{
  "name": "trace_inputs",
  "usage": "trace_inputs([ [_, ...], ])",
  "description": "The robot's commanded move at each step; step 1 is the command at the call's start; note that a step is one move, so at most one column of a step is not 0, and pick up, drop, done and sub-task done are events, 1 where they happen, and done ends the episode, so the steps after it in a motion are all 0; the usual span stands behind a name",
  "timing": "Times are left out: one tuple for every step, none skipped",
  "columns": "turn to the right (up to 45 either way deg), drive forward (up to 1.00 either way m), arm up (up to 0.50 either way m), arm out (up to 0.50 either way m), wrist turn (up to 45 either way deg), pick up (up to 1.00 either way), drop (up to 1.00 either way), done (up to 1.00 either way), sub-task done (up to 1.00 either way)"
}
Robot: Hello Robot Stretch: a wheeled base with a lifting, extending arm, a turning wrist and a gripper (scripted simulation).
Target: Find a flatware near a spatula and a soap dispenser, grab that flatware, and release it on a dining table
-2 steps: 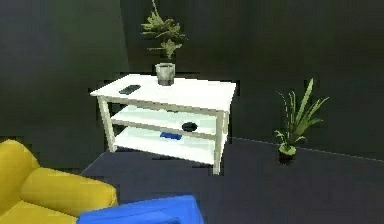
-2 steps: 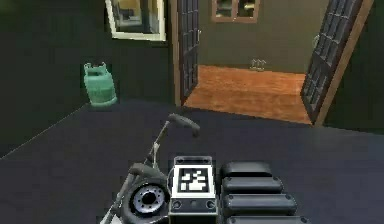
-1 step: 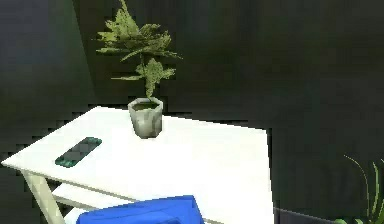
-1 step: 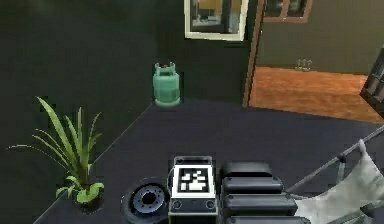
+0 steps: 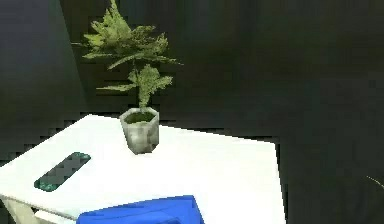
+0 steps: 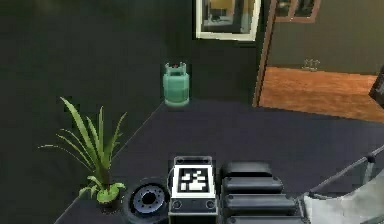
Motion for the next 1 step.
trace_inputs([
  [-45.0,0.0,0.0,0.0,0.0,0.0,0.0,0.0,0.0],
])
